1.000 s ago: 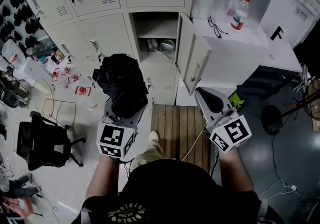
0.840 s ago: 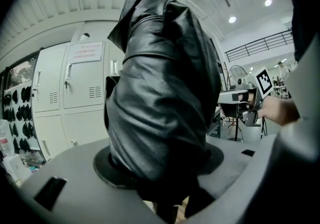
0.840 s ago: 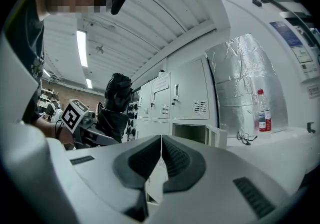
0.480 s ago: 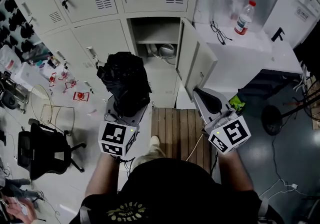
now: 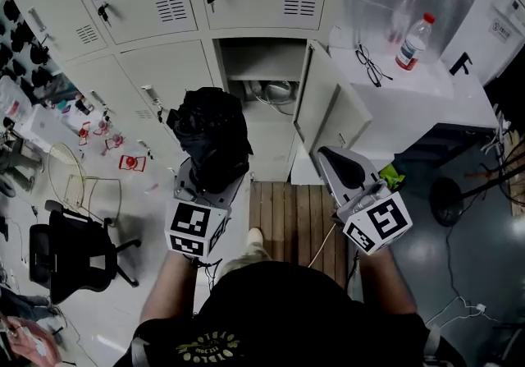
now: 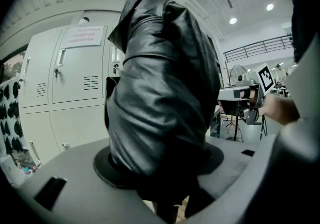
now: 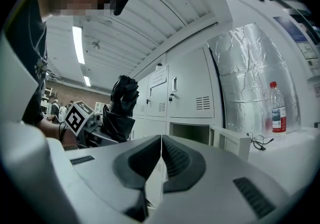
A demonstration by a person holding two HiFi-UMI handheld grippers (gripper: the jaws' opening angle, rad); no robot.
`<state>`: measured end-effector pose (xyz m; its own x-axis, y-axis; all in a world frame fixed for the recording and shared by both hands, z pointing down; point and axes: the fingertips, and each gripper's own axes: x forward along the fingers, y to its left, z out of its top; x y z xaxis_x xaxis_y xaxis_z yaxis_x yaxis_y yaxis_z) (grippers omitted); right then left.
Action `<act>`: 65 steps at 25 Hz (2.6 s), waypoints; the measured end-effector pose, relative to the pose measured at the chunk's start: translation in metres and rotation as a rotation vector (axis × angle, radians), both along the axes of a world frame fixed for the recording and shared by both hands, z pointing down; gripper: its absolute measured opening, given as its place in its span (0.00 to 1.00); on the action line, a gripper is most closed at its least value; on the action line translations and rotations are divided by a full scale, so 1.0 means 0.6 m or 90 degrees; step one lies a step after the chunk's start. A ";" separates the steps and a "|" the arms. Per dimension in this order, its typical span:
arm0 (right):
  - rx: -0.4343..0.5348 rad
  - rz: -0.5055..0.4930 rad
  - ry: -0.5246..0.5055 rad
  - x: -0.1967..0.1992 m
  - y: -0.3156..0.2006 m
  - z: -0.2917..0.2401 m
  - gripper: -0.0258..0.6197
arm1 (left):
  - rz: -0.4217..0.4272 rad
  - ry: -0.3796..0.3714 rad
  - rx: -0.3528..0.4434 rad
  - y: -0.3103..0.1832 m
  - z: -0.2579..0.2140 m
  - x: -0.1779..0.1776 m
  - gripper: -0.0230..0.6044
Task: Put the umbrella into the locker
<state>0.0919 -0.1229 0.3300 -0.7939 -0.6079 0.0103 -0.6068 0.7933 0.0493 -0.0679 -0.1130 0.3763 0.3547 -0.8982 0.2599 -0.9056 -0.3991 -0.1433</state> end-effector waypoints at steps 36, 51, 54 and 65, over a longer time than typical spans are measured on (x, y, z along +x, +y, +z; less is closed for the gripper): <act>-0.018 0.050 0.022 -0.063 -0.167 0.012 0.08 | 0.090 0.006 -0.060 -0.195 0.075 -0.020 0.47; 0.001 0.094 0.026 -0.104 -0.210 -0.010 0.08 | 0.157 0.008 -0.079 -0.246 0.099 -0.028 0.46; 0.005 0.095 0.035 -0.115 -0.212 -0.008 0.08 | 0.168 0.008 -0.084 -0.251 0.107 -0.031 0.47; 0.004 0.115 0.027 -0.116 -0.206 -0.020 0.08 | 0.177 0.021 -0.105 -0.250 0.124 -0.032 0.46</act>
<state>0.0222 -0.2468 0.3180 -0.6711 -0.7405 0.0373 -0.7363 0.6715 0.0833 -0.0872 -0.2628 0.4509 0.5913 -0.7121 0.3784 -0.7615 -0.6476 -0.0287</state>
